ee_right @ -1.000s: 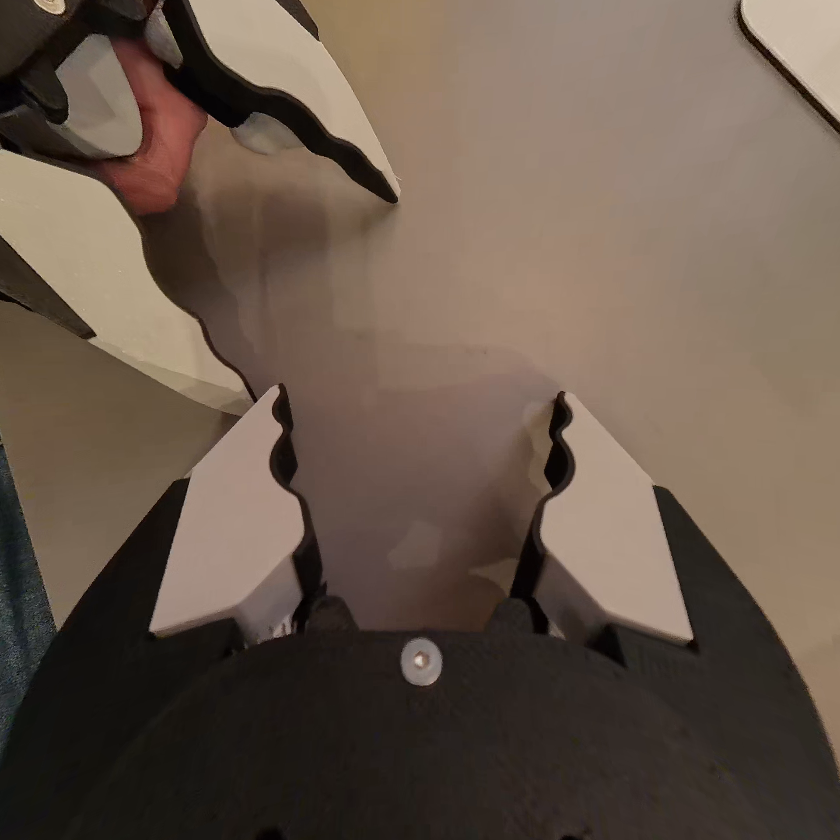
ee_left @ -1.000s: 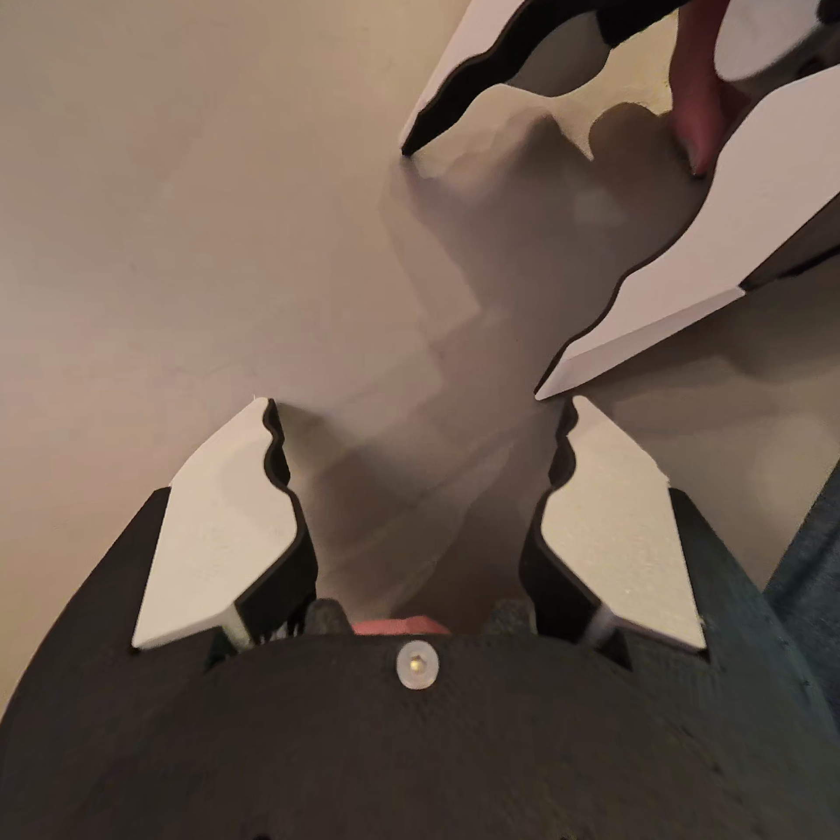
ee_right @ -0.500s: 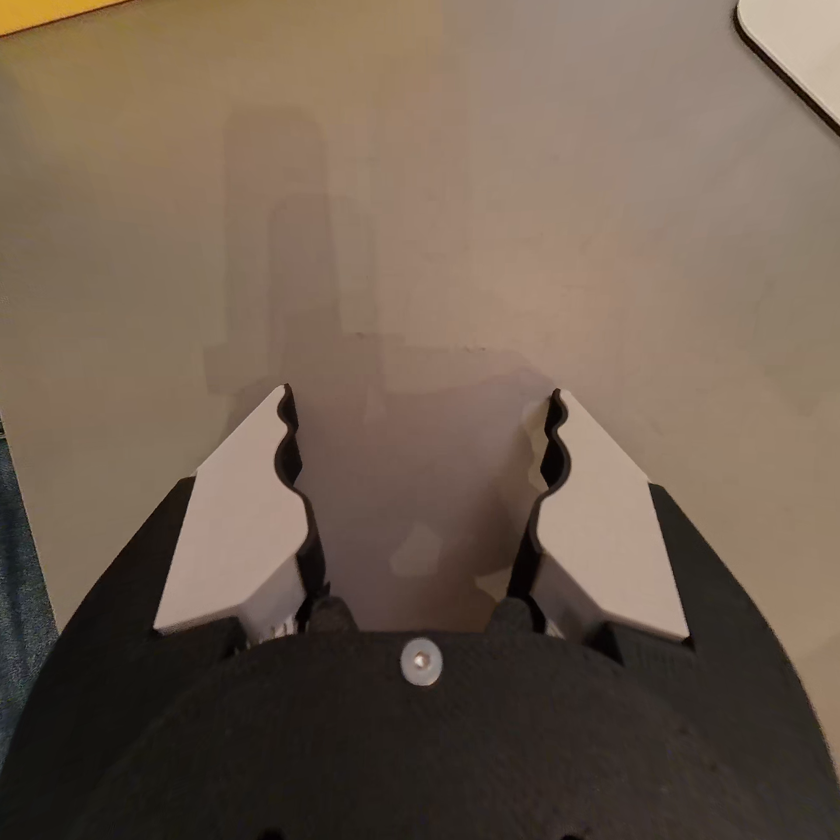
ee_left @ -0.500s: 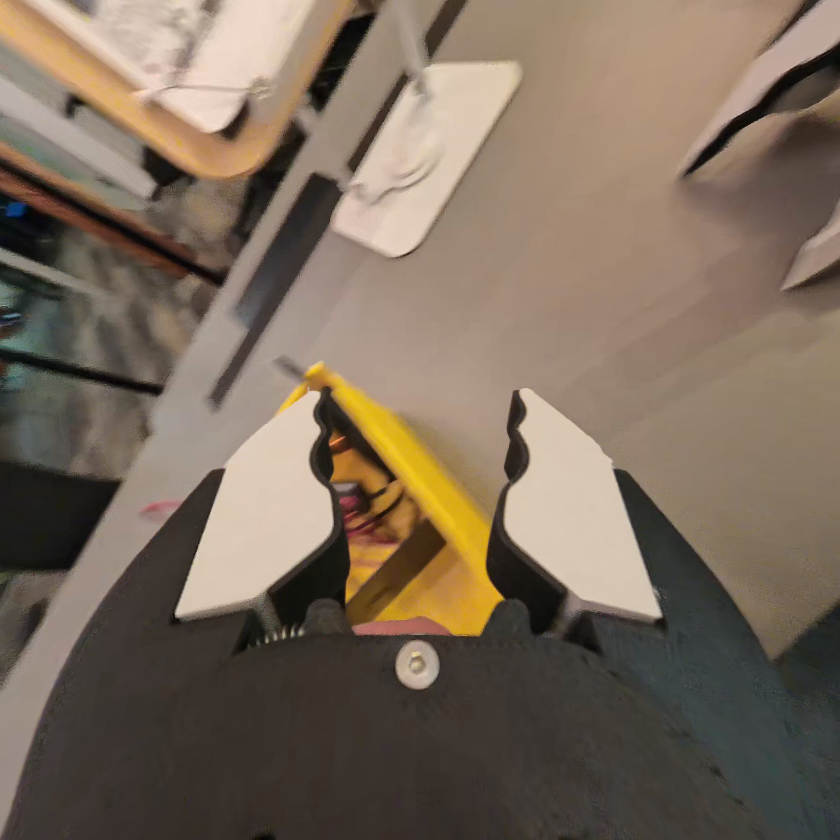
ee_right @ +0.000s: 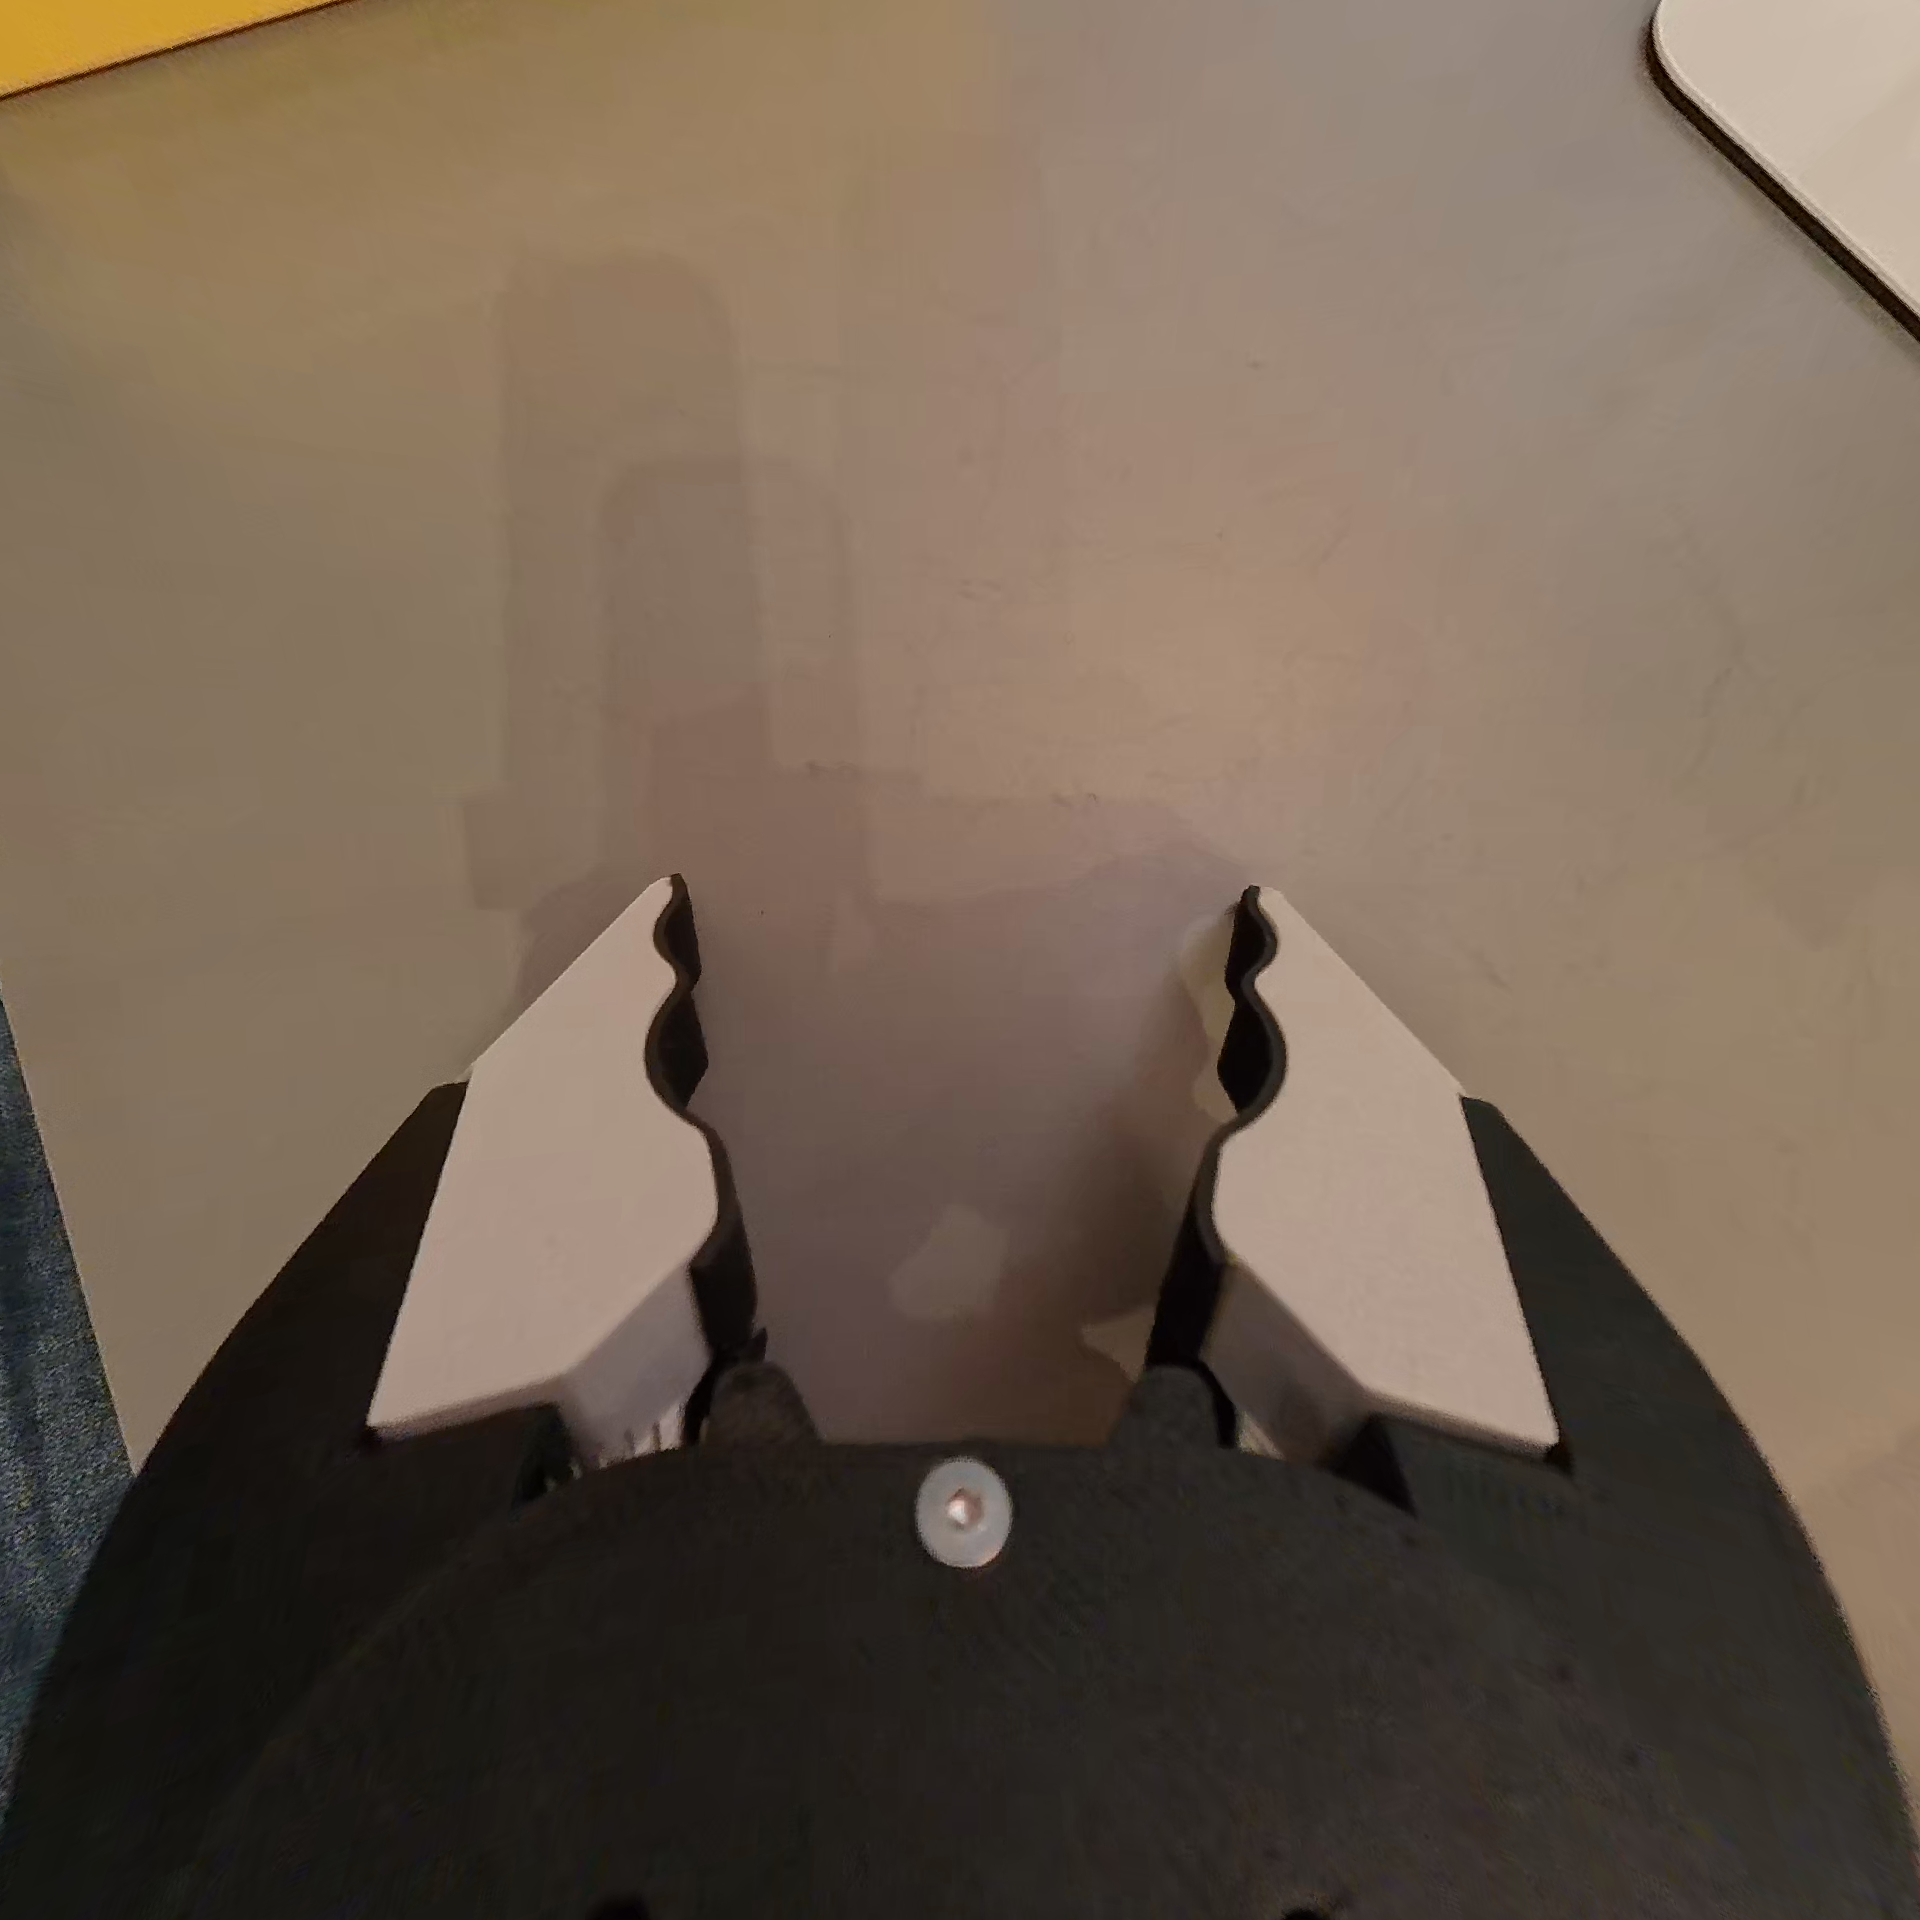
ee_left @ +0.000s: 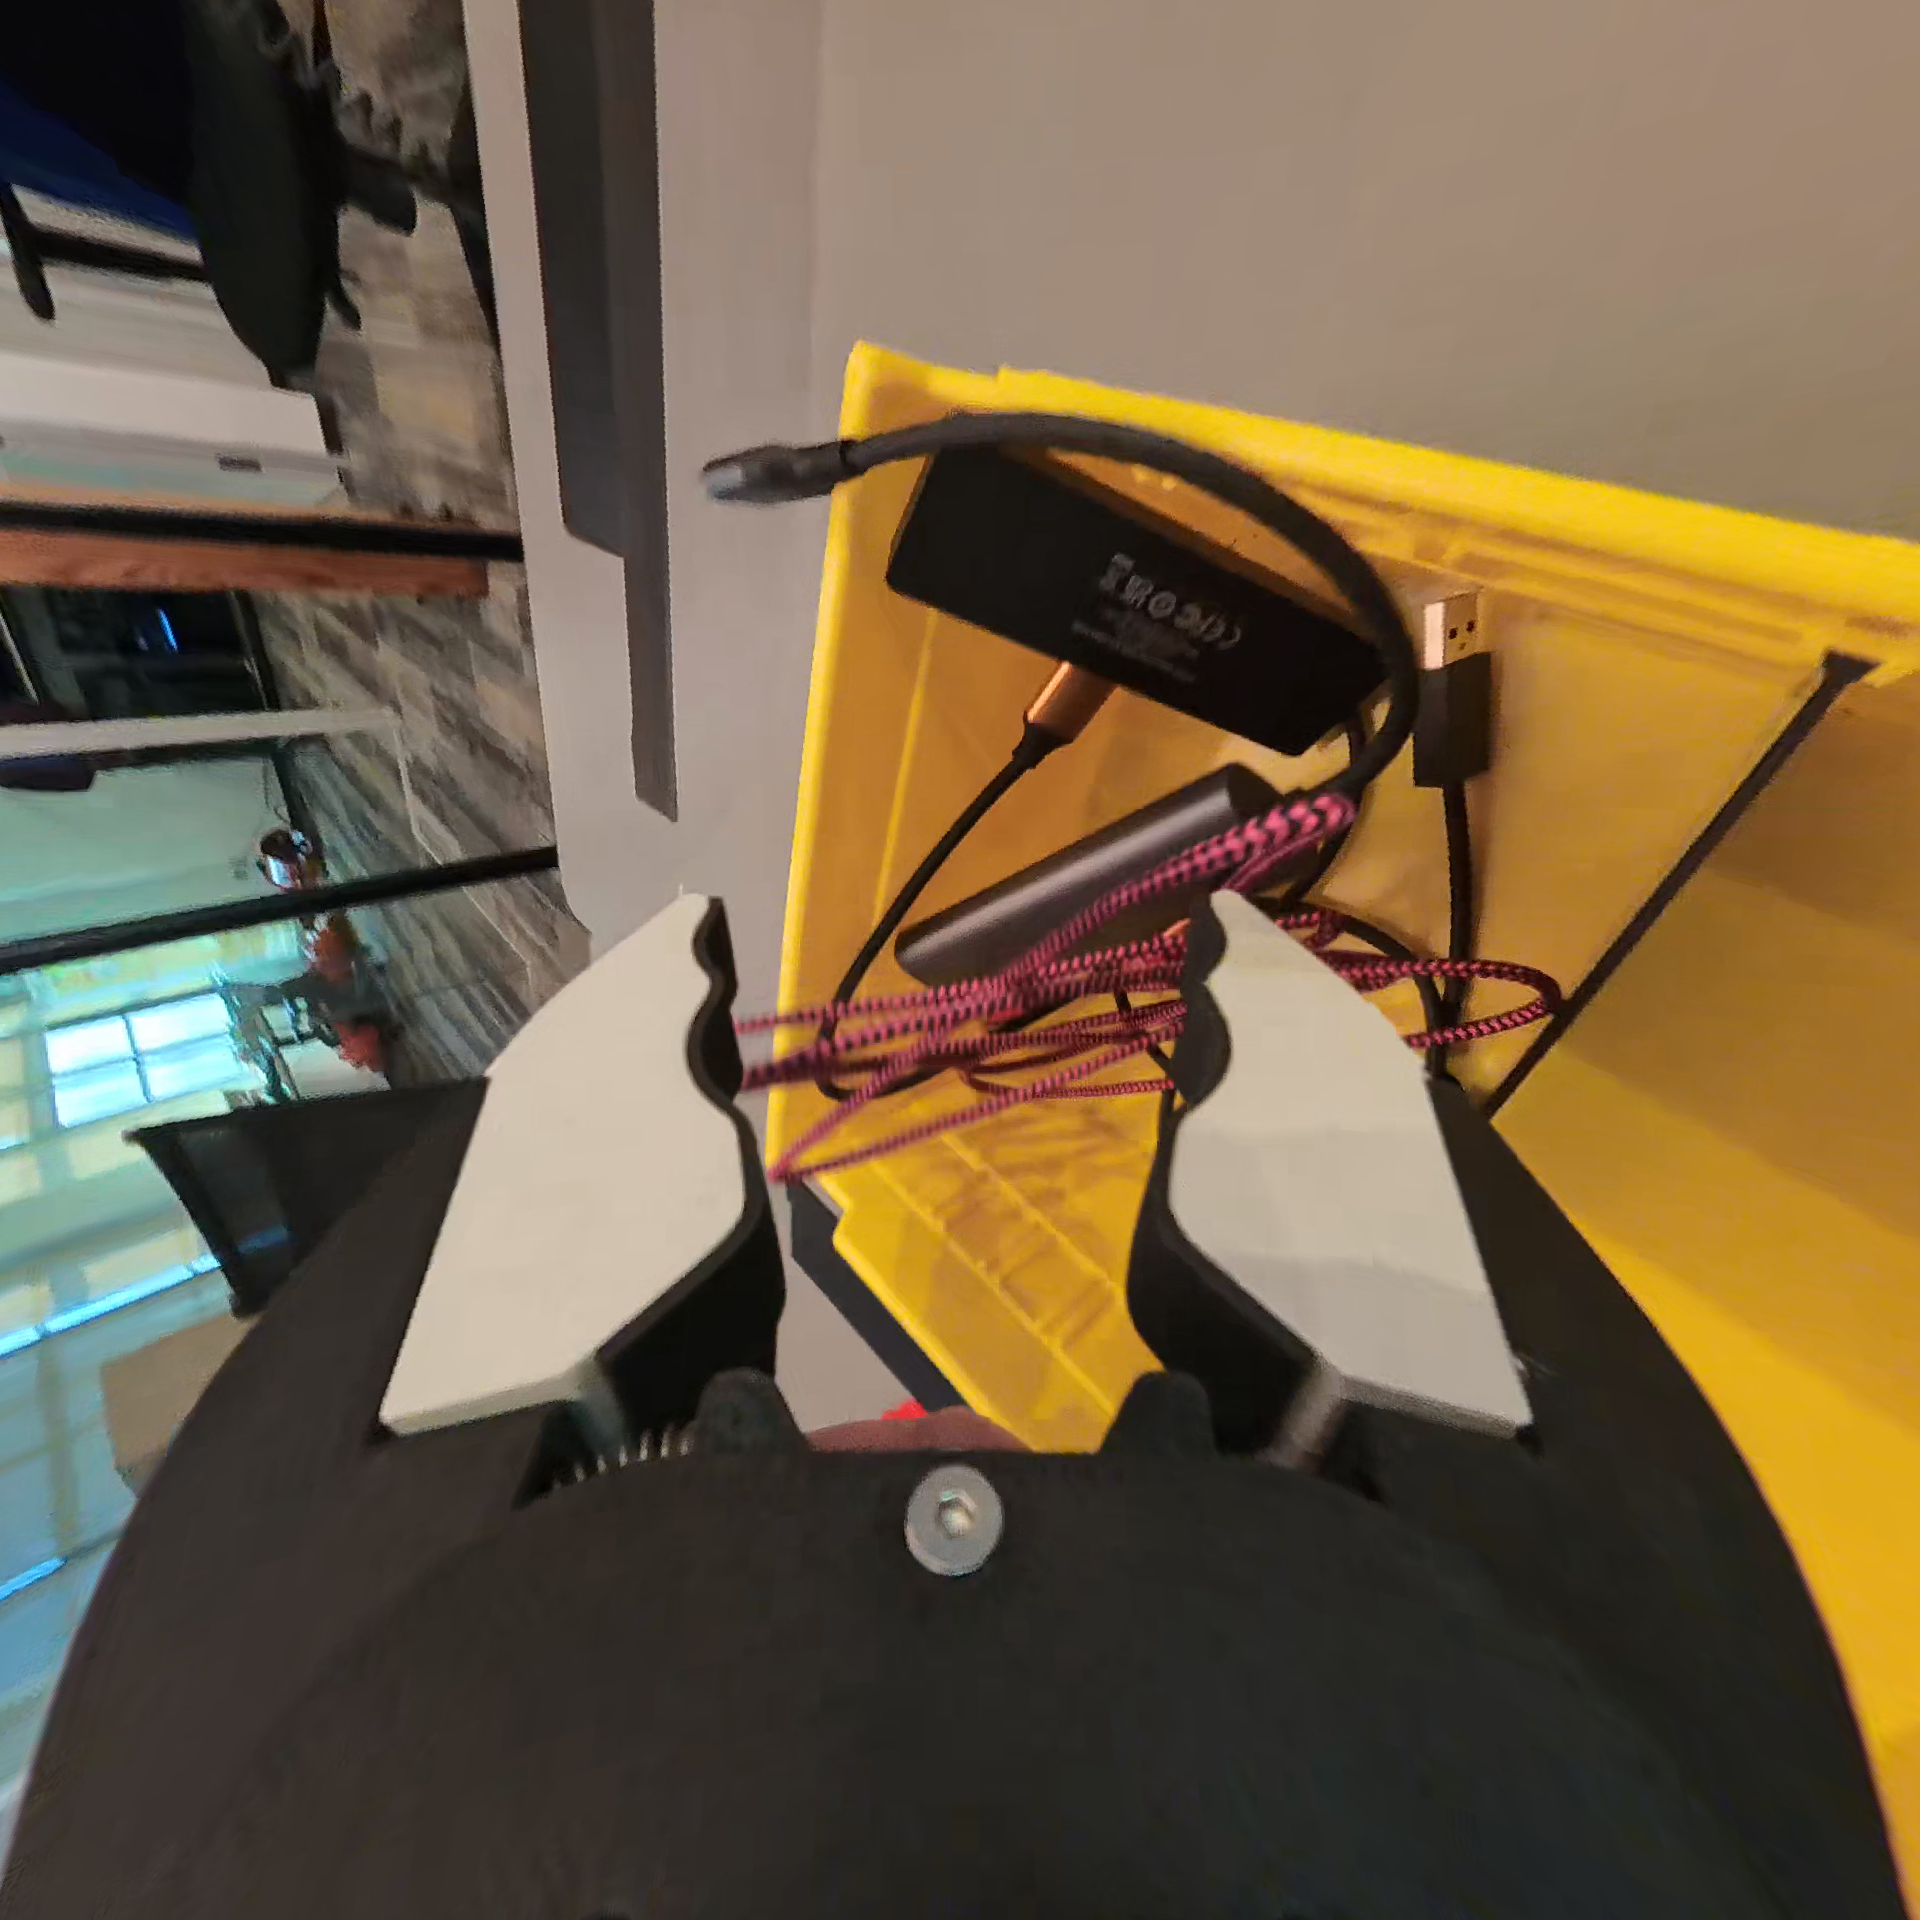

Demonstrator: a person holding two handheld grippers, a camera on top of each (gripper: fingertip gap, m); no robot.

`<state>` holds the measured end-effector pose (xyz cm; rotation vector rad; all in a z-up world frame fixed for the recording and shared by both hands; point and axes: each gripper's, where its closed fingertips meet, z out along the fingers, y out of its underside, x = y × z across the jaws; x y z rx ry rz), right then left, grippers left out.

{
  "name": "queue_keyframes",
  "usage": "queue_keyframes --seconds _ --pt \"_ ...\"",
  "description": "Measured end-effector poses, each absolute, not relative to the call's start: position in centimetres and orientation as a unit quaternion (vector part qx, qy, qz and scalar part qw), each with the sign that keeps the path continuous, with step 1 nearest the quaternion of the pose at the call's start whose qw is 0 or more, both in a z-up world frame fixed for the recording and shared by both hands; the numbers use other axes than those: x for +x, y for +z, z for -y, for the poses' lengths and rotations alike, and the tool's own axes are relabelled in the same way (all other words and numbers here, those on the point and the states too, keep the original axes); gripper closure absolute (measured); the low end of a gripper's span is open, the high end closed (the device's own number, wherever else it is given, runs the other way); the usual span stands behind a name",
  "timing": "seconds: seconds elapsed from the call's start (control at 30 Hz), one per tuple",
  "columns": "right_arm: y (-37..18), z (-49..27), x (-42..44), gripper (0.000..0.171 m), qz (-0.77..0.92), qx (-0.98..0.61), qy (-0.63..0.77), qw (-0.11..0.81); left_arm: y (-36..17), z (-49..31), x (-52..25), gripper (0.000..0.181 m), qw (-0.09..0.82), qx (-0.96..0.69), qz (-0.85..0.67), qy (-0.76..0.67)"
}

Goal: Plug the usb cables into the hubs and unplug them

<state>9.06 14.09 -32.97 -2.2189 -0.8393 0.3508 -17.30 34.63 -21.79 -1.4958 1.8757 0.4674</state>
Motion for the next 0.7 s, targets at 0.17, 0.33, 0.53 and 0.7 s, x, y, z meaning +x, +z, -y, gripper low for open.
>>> queue_keyframes --seconds 0.17,0.33,0.53,0.7 --pt "-32.9 -14.0 9.1 0.073 0.327 -0.861 0.136 0.365 -18.0 -32.2 -14.8 0.119 0.405 -0.561 -0.708 0.141" --pt "-32.9 -14.2 9.0 0.076 0.327 -0.861 0.137 0.366 -19.8 -31.6 -13.5 0.093 0.31 -0.613 -0.708 0.162" --pt "-32.8 -14.0 9.0 0.083 0.33 -0.858 0.137 0.37 -24.8 -33.7 -16.9 0.1 0.156 -0.604 -0.742 0.246" --pt "-32.7 -13.8 8.9 0.088 0.337 -0.853 0.132 0.376 -28.6 -34.0 -17.8 0.123 0.103 -0.573 -0.773 0.251"
